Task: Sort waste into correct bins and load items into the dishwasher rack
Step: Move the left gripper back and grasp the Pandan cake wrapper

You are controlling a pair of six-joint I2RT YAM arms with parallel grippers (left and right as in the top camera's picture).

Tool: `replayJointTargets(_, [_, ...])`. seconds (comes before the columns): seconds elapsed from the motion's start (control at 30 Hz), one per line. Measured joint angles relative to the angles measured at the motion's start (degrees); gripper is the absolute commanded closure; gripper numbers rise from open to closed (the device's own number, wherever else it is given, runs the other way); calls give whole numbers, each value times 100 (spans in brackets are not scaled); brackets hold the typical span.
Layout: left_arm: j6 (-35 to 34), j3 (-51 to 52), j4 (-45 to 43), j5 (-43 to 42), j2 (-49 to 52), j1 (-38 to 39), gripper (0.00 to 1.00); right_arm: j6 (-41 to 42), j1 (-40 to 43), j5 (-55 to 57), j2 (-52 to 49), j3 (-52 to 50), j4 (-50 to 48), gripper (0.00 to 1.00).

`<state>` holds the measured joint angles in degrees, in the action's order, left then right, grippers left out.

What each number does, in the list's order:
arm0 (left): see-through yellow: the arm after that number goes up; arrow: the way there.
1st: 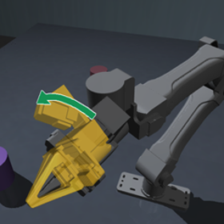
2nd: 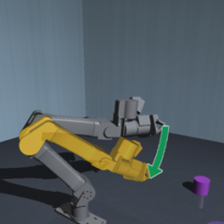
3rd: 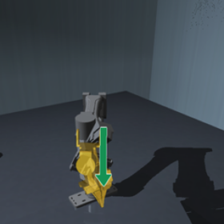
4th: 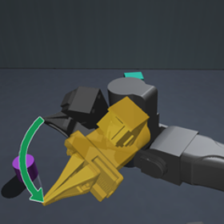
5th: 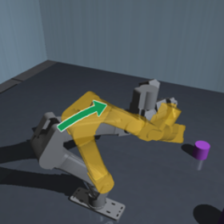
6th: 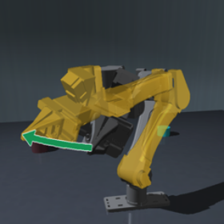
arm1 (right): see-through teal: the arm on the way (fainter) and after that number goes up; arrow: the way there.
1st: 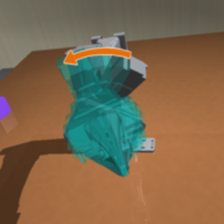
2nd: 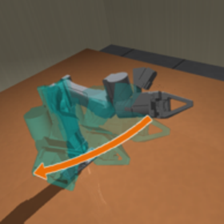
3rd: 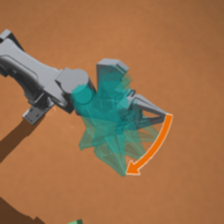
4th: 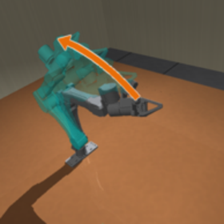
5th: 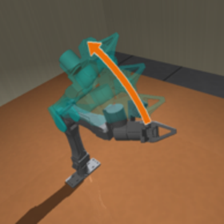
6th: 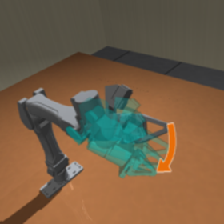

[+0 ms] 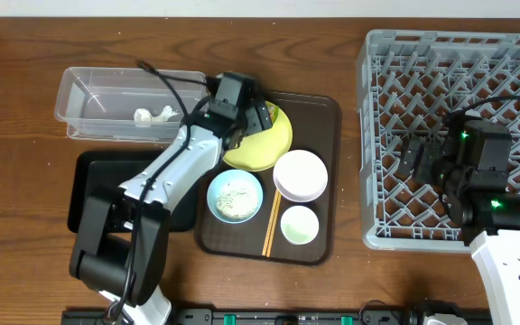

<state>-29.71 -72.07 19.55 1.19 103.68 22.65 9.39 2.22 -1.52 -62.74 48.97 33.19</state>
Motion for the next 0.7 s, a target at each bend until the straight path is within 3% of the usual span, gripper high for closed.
replayJointTargets(0.2, [2365, -1281, 1139, -463, -26, -7, 5, 0, 0, 0, 0, 4, 2, 1])
replayJointTargets(0.37, [4168, -1384, 1427, -1025, -61, 7, 5, 0, 0, 0, 0, 4, 4, 1])
replayJointTargets(0.53, [5080, -1384, 1320, -1036, -61, 4, 5, 0, 0, 0, 0, 4, 37, 1])
replayJointTargets(0.7, [5278, -1384, 1453, -1086, -61, 0, 5, 0, 0, 0, 0, 4, 39, 1])
